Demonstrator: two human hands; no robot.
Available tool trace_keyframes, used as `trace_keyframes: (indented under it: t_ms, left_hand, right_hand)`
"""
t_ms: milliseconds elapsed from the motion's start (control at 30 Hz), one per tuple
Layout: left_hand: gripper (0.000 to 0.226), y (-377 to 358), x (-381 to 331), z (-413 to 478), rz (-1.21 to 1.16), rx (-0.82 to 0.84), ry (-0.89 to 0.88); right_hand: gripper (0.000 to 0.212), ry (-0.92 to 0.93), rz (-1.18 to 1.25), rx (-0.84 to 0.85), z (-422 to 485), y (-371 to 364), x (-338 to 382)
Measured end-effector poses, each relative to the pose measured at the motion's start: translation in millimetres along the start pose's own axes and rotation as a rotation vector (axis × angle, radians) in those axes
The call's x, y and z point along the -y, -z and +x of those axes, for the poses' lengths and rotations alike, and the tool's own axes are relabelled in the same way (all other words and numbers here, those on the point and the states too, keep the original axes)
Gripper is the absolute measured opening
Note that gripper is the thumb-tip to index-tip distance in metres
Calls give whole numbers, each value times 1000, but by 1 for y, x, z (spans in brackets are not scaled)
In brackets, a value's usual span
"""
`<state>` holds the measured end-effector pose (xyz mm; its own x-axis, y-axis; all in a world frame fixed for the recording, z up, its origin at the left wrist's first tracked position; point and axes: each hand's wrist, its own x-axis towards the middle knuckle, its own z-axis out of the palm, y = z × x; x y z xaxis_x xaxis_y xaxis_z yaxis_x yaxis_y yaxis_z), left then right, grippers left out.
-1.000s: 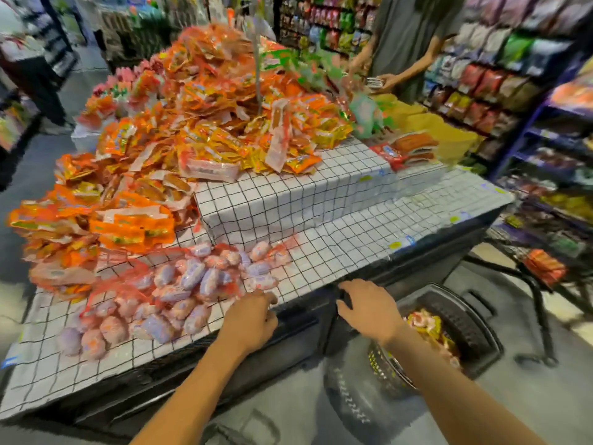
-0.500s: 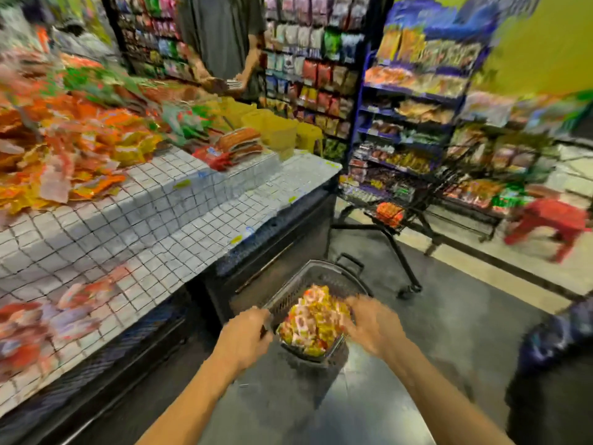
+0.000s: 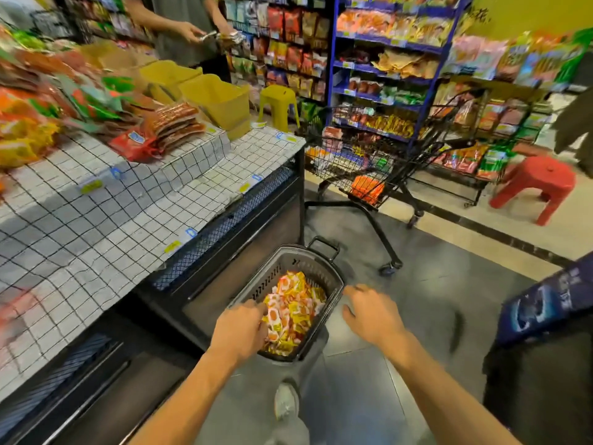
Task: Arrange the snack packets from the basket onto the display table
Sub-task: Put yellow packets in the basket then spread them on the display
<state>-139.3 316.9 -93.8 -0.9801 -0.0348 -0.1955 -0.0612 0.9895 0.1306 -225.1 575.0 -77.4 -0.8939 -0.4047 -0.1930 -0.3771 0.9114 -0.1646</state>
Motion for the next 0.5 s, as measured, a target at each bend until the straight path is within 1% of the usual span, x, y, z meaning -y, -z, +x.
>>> trace_keyframes:
  t_ms: [67,300,500]
  left_hand:
    - [27,-6,8,22,-7,11,27]
    - [26,-29,30,92,-129,104,154]
    - [26,-69,40,118,-303,224,380]
  right_hand:
    - [35,20,-29,15,26,-3,-1]
    - [38,109,-33,154,114,-21,9]
    - [46,168,-31,290,173,-47,3]
